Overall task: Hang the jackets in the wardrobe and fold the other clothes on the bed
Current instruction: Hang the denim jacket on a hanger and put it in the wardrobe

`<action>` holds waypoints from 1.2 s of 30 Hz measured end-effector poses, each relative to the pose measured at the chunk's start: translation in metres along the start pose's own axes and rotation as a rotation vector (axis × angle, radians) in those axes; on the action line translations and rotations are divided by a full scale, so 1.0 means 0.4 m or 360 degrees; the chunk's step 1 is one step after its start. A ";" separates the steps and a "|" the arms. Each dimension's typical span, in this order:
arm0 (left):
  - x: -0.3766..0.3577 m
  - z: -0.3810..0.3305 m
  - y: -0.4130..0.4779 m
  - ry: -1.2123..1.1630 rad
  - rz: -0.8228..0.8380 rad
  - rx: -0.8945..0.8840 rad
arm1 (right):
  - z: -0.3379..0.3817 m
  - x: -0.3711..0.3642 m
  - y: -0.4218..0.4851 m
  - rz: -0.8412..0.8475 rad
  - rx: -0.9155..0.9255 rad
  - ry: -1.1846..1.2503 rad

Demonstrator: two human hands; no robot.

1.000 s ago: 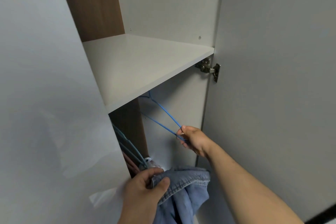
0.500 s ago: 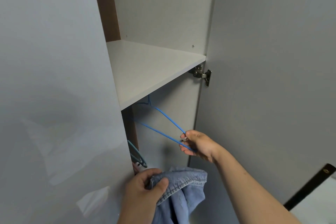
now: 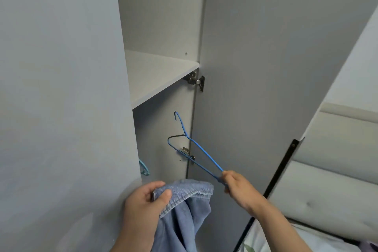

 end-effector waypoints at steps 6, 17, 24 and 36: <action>0.001 -0.003 -0.075 -0.0292 0.0163 0.0127 | -0.056 -0.051 -0.245 -0.0243 -0.0026 0.0157; 0.042 -0.016 -0.255 -0.0294 0.0440 0.0174 | 0.042 -0.203 -0.608 -0.0577 0.0151 0.0373; 0.021 -0.031 -0.382 -0.0314 0.0656 0.0293 | 0.043 -0.219 -0.714 -0.0689 0.0114 0.0546; -0.054 -0.080 -0.580 -0.0732 0.0980 0.0611 | -0.058 -0.177 -0.850 -0.0739 -0.0050 0.0921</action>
Point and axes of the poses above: each hand's wrist, its own y-axis towards the middle knuckle, its own x-axis out of the back of the hand, z = x × y, the point moved 7 cm from there along y, towards the middle knuckle, and after that the axes turned 7 degrees about -x, right-handed, at the moved point
